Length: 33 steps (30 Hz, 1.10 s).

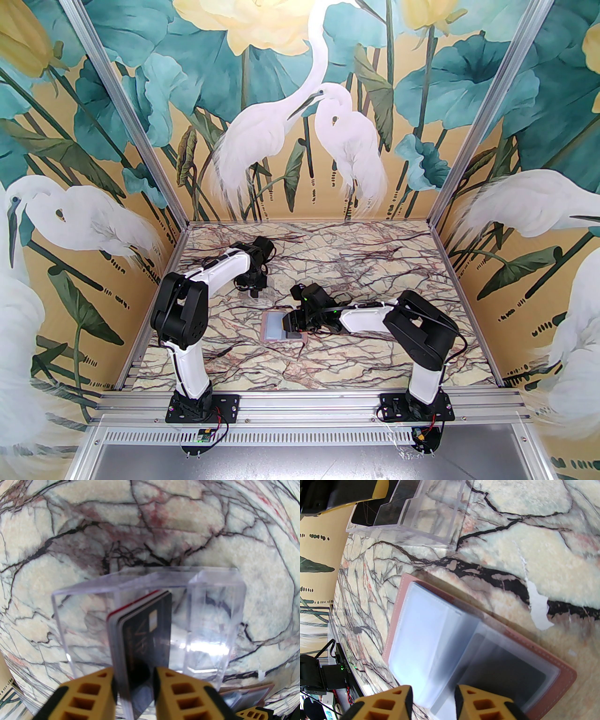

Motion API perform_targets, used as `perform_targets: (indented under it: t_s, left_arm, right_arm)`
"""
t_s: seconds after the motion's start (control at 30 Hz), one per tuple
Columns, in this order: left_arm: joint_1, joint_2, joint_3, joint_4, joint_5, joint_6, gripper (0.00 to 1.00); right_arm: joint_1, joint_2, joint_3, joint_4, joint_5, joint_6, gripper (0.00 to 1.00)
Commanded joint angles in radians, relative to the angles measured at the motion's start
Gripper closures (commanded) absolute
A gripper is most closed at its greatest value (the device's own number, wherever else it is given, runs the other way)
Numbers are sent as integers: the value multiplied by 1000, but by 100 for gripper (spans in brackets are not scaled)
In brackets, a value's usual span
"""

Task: Put the credit cards into the card holder

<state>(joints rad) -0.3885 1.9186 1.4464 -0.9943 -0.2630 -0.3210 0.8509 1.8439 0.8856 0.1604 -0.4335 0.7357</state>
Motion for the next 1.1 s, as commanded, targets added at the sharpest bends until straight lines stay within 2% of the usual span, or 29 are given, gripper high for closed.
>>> perform_targets:
  t_s: [0.0, 0.2, 0.57, 1.07]
  left_arm:
    - [-7, 22, -2, 4, -26, -2, 69]
    - [-7, 9, 6, -7, -39, 5, 69]
    - [-7, -26, 19, -22, -30, 23, 63]
    - [-7, -40, 29, -48, -92, 13, 72]
  right_arm:
    - [0, 19, 23, -20, -9, -15, 62]
    - [0, 26, 30, -24, -13, -15, 62]
    - [0, 29, 33, -26, -16, -17, 62]
    - [2, 27, 31, -26, -16, -16, 62]
